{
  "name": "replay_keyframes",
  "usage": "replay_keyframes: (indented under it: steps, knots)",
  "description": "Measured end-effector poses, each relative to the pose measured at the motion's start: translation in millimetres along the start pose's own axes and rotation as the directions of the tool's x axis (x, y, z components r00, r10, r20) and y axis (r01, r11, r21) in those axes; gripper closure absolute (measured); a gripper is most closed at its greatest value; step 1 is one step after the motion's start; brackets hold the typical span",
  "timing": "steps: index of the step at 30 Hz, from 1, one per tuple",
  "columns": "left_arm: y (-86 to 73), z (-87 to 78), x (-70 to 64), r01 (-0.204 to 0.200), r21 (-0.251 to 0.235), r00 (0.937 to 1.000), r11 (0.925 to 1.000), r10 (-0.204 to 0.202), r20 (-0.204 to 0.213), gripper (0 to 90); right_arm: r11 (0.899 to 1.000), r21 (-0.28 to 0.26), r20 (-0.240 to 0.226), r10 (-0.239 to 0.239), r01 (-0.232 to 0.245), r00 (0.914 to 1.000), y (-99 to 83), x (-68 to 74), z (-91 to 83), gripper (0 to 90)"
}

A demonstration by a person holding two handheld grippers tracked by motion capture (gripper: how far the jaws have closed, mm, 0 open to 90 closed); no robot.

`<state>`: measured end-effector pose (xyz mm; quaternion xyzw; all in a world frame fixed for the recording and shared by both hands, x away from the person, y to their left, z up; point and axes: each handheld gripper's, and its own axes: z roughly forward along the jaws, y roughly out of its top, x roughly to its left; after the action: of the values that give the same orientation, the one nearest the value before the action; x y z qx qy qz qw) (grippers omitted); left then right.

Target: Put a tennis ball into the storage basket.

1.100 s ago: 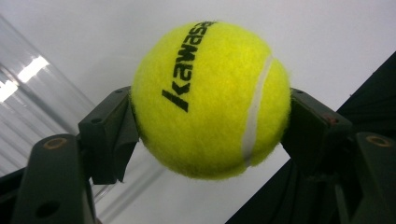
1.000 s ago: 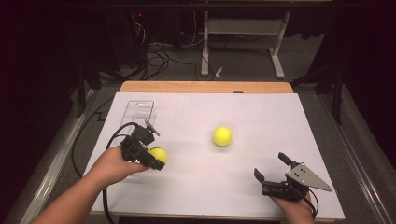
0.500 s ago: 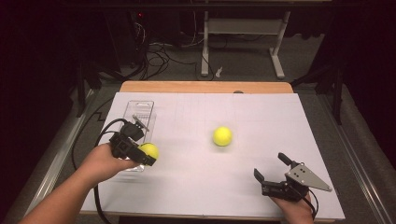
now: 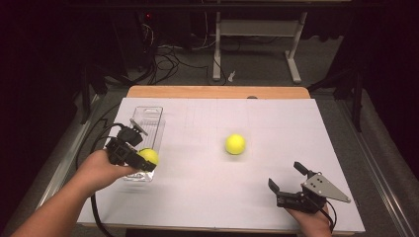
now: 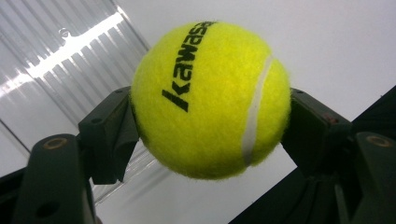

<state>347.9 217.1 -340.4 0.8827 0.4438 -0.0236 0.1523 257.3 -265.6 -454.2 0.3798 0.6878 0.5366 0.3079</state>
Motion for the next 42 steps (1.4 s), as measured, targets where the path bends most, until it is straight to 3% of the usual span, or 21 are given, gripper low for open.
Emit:
replay_keyframes:
  steps: [29, 42]
  knots:
    - [-16.9, -4.3, 35.9, 0.090, 0.008, 0.9943, 0.9959, -0.089, -0.059, 26.2, 1.000, -0.003, -0.003, 0.000, 0.000, 1.0000, 0.0, 0.2, 0.1, 0.1]
    - [-6.7, -10.9, 39.8, 0.113, -0.004, 0.9912, 0.9936, -0.113, -0.069, 26.2, 1.000, -0.006, -0.002, 0.003, -0.003, 1.0000, -0.1, -0.3, -0.4, 0.1]
